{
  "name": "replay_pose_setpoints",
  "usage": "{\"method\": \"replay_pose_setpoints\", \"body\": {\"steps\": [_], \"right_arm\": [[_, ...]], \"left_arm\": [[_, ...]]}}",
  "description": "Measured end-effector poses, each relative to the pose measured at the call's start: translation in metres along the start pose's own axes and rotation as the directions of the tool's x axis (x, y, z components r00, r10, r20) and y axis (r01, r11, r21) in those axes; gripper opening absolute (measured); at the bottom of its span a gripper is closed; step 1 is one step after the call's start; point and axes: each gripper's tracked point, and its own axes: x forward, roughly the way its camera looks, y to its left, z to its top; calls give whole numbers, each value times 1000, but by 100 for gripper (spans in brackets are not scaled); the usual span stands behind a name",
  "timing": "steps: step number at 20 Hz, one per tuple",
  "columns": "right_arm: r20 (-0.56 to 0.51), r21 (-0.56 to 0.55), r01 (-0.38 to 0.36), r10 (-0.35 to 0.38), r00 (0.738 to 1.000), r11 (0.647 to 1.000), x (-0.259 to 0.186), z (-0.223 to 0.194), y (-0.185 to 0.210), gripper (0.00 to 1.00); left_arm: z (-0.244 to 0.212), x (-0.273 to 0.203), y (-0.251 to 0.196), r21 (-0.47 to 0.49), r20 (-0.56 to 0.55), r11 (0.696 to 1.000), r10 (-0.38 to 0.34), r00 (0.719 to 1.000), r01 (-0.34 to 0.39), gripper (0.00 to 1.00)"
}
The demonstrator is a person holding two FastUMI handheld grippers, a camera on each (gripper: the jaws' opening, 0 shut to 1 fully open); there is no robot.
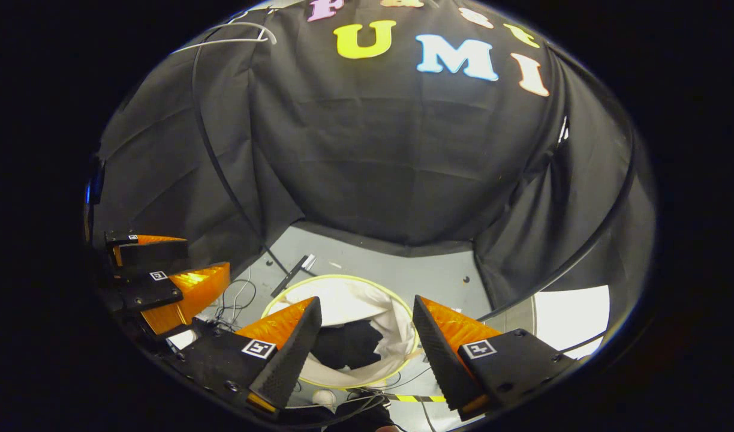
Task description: Grasp the clothes on the hanger with both hands and then place them into the laundry hamper below.
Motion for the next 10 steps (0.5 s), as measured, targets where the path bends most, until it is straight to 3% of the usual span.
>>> {"method": "replay_pose_setpoints", "body": {"steps": [4,10], "right_arm": [[127,48,53,-59,990,997,-47,36,-11,95],[304,103,116,-142,942,988,-114,85,-45,97]], "left_arm": [[50,-41,2,13,133,999,-36,990,35,96],[123,-111,-10,46,322,997,-70,944,59,96]]}}
